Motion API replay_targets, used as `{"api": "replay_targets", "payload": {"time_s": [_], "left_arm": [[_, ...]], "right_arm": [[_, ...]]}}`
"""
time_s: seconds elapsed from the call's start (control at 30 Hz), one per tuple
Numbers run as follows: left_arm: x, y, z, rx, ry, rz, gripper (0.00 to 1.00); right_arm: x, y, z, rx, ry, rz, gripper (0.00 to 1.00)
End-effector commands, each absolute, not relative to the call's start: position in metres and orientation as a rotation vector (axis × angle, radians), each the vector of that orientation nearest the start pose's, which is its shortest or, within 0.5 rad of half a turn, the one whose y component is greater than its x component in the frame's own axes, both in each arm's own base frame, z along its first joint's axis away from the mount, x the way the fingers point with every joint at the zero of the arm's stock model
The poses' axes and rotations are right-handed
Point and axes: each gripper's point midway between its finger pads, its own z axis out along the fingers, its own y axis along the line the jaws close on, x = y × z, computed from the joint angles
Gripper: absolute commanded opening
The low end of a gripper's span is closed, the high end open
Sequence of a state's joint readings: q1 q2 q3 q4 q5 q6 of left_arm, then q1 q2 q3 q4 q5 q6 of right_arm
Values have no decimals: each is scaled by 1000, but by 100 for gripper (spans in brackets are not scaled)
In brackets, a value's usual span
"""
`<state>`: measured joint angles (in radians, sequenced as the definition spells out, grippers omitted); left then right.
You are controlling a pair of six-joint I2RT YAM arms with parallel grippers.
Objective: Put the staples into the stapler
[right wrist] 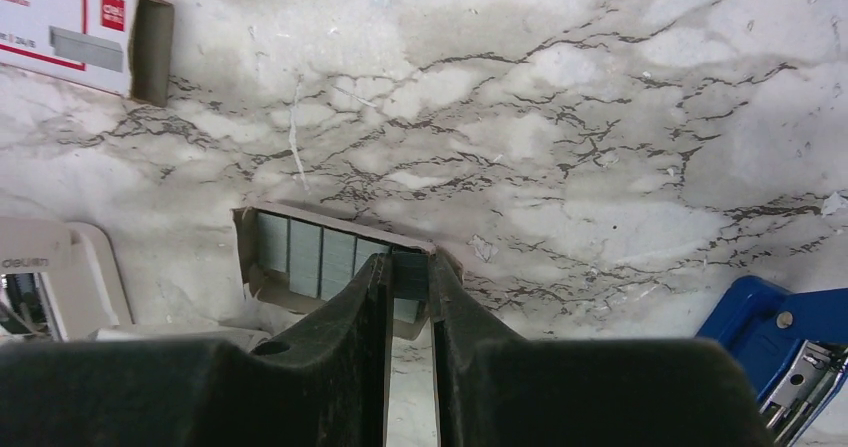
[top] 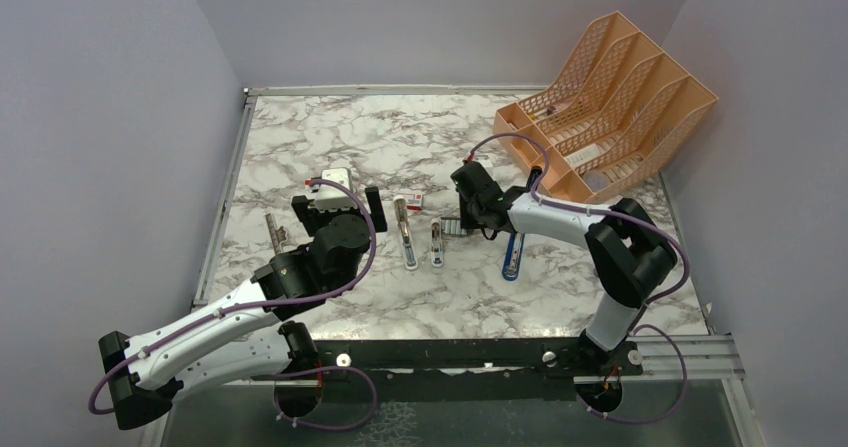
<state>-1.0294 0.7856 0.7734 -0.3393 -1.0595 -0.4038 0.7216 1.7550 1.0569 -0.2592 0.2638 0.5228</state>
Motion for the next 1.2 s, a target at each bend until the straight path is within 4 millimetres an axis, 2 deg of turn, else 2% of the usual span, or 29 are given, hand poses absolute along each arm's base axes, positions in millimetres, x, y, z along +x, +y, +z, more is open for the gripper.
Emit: {"api": "replay_targets", "payload": {"time_s": [0.0, 0.27, 0.43, 0.53, 0.73, 0.97, 1.07, 1.17], "left_arm": [[243, -118, 262, -146, 1729, -13, 99], [243, -118, 261, -141, 1732, -8, 99], [243, -117, 262, -144, 1730, -11, 99], [242, -117, 262, -147, 1728, -15, 99], [243, -118, 261, -141, 1731, -13, 99], [242, -117, 262, -145, 1729, -18, 99], [242, -118, 262, -146, 1728, -19, 99], [242, -118, 262, -145, 1729, -17, 99]], "right_arm": [[335, 255, 62, -114, 2370, 205, 22], [330, 259, 62, -137, 2371, 222, 22], [313, 272, 62, -123, 2488, 310, 22], [306, 270, 59, -64, 2567, 283, 23], [309, 269, 62, -7, 2603, 264, 24], [315, 268, 59, -18, 2638, 269, 24], [315, 270, 59, -32, 2656, 323, 24], [315, 272, 59, -36, 2688, 453, 25]]}}
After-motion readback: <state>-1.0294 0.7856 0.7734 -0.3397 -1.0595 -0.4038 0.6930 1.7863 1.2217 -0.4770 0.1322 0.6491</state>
